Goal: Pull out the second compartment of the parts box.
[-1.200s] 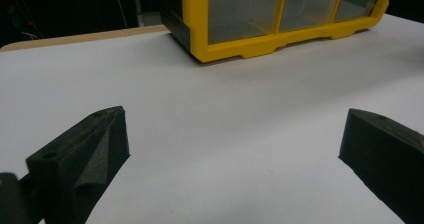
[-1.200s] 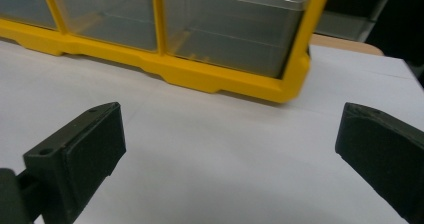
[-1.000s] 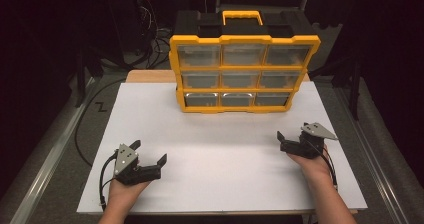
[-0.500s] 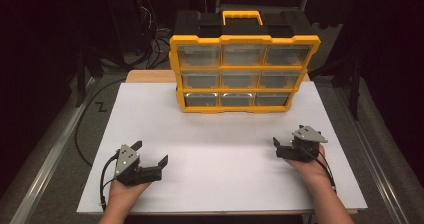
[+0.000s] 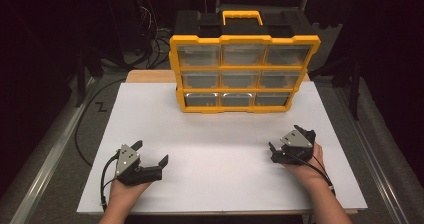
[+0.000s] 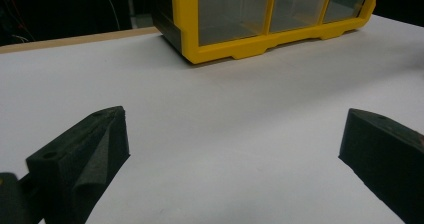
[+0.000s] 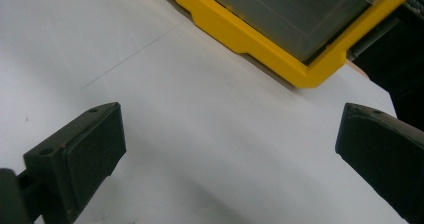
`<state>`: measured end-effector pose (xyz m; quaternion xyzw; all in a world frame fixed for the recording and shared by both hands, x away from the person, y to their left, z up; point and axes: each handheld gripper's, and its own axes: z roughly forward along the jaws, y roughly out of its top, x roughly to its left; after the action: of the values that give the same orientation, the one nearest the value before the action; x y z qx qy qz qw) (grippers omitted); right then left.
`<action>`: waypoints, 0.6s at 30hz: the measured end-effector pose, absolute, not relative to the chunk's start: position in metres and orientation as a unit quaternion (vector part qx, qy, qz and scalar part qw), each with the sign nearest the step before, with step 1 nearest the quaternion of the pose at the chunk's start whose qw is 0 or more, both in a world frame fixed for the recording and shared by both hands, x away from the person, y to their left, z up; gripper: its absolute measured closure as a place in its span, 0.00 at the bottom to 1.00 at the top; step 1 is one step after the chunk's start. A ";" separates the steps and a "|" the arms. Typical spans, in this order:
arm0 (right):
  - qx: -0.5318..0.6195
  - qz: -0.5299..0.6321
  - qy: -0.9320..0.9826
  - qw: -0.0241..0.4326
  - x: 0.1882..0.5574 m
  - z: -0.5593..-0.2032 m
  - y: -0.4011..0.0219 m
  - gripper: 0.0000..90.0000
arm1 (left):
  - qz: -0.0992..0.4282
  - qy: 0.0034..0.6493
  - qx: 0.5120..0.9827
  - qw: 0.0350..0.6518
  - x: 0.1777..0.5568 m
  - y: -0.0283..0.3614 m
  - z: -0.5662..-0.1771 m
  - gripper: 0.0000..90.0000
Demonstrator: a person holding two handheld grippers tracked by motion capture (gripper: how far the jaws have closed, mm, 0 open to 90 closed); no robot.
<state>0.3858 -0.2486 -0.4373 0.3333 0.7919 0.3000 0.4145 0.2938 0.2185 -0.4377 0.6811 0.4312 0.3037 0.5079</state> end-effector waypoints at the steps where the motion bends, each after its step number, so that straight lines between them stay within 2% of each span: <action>1: 0.326 0.295 0.794 0.419 0.385 -0.437 -0.247 0.01 | 0.304 0.431 0.681 0.508 0.294 0.218 -0.438 0.01; 18: 0.238 0.232 0.816 0.473 0.374 -0.436 -0.223 0.01 | 0.303 0.430 0.681 0.509 0.293 0.220 -0.437 0.01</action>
<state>0.3744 -0.2233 -0.4359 0.2381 0.8159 0.2315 0.4734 0.2931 0.2196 -0.4368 0.6813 0.4301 0.3032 0.5087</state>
